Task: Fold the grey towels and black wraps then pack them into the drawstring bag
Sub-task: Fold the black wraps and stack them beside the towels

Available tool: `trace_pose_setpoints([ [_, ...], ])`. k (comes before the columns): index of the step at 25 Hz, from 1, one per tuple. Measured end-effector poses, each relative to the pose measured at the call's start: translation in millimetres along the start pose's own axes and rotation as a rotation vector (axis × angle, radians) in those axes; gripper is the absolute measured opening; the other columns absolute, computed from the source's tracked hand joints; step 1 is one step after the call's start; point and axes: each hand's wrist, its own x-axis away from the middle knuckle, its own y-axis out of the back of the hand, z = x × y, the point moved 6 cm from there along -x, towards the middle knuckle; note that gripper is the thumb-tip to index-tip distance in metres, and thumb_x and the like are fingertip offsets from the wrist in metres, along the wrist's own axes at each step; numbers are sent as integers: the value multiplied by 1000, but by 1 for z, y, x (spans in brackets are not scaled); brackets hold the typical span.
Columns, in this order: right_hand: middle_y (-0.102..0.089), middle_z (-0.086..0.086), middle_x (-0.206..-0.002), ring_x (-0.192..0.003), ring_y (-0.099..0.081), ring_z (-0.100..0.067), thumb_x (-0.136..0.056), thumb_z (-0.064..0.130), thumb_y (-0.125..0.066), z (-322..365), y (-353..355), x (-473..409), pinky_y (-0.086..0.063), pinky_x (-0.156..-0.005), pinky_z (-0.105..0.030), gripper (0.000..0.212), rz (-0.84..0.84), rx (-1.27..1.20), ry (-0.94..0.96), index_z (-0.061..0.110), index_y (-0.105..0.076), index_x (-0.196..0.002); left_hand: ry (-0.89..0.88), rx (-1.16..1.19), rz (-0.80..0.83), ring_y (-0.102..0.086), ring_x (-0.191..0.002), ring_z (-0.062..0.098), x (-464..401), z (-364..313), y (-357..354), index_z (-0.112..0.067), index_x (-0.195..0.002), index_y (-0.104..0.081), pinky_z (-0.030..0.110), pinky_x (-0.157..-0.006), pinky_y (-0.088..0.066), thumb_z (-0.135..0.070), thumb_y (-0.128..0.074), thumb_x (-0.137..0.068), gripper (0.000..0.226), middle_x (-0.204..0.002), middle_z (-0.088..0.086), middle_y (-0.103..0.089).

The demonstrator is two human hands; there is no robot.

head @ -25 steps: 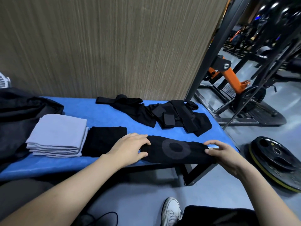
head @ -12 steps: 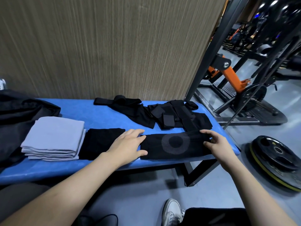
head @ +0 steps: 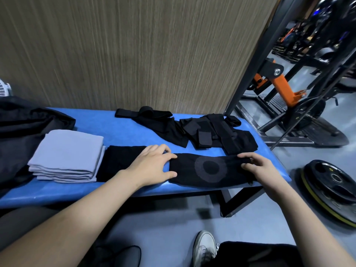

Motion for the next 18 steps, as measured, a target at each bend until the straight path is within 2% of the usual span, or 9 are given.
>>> trace_pose_setpoints([
  [2,-63,-16,-100,-82,-65,-15,-93,6,-62,11,-4,6,-53,-75,-34,28,-5,14,56,30,-73,-103,8,1,1,-37,-122,12,0,4,1,-36,-141,-47,28,-114,-22,-66,-56,-84,65,-127,-15,-41],
  [5,-57,-22,-99,-69,-62,-11,-94,4,-60,31,-21,13,-54,-55,-24,26,40,-39,127,24,-71,-106,4,7,8,-37,-120,11,0,3,1,-35,-141,-47,28,-114,-21,-68,-57,-82,68,-123,-16,-41],
  [10,-51,-7,-85,-59,-58,-10,-95,4,-61,57,-64,16,-50,-54,-23,24,147,-23,208,22,-70,-108,9,32,5,-37,-113,10,0,3,-1,-34,-141,-46,30,-113,-22,-66,-59,-82,69,-115,-15,-39],
  [14,-52,-11,-86,-62,-57,-27,-94,3,-62,67,-106,12,-54,-51,-36,22,249,-16,197,18,-68,-109,-7,42,4,-38,-110,11,1,1,-1,-31,-143,-45,29,-112,-22,-65,-60,-83,71,-112,-13,-40],
  [18,-58,-9,-81,-61,-58,-29,-94,7,-62,68,-142,7,-57,-52,-43,21,329,71,217,20,-67,-109,-27,13,-15,-40,-111,14,2,3,-2,-28,-146,-42,28,-108,-23,-67,-59,-83,77,-113,-11,-42],
])
